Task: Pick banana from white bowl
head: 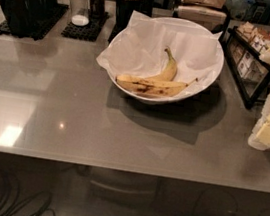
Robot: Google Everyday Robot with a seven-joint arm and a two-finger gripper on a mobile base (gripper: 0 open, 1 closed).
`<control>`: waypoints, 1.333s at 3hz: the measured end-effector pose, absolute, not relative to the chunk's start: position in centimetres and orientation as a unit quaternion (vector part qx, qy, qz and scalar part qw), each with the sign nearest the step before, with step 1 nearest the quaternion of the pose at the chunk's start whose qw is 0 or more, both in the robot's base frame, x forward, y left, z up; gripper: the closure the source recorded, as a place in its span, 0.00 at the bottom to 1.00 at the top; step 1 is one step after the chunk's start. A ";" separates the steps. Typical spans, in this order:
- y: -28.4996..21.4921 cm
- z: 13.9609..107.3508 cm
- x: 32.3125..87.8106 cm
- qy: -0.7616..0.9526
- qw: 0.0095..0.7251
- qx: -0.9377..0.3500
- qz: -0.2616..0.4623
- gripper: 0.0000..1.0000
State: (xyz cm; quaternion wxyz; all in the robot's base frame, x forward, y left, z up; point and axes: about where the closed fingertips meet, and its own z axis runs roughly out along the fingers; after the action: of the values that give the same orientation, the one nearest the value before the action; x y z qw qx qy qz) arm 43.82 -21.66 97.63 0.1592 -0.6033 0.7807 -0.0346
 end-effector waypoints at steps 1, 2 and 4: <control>-21.7 97.6 43.8 0.781 0.159 -0.603 -0.035 0.00; -20.1 97.9 46.3 0.763 0.196 -0.616 -0.006 0.00; -15.2 99.3 52.3 0.720 0.265 -0.638 0.069 0.00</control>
Offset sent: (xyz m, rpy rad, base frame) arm 0.0661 0.0423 0.0069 0.2397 -0.0600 0.1492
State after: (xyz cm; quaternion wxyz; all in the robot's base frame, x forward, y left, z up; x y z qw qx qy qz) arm 52.29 -15.22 99.29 0.2648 -0.6382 0.7196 0.0689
